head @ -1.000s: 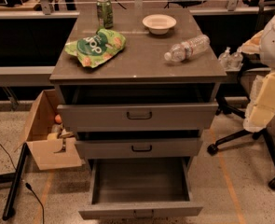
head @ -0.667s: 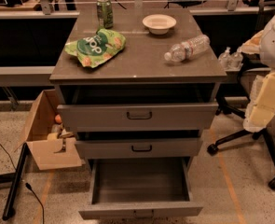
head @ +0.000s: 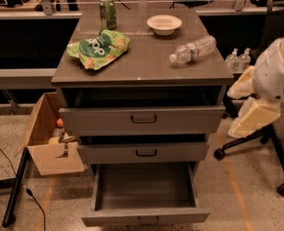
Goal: Close bottom drawer
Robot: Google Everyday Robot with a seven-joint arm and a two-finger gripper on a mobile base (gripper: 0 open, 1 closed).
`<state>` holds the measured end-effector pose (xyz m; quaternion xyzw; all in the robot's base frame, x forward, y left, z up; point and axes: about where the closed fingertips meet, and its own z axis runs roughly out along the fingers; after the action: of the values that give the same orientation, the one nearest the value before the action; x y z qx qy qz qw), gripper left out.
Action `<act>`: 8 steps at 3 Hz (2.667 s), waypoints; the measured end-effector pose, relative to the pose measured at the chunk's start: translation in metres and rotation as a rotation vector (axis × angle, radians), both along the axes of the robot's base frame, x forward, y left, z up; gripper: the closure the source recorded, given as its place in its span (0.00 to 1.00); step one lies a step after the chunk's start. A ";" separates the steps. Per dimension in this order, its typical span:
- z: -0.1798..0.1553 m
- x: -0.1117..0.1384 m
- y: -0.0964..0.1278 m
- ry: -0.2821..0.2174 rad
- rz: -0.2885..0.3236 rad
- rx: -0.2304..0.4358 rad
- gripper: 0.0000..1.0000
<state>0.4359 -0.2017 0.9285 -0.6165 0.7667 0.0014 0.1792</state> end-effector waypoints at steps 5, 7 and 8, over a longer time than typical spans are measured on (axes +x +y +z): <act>-0.224 0.000 0.015 -0.100 0.159 0.037 1.00; -0.339 0.004 0.060 -0.132 0.278 0.208 1.00; -0.396 0.008 0.082 -0.156 0.356 0.262 1.00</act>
Offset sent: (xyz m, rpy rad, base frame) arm 0.0012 0.0101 -0.2333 0.1496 -0.1282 0.1924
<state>0.4436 -0.1201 0.5322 -0.7117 0.6231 0.0848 0.3131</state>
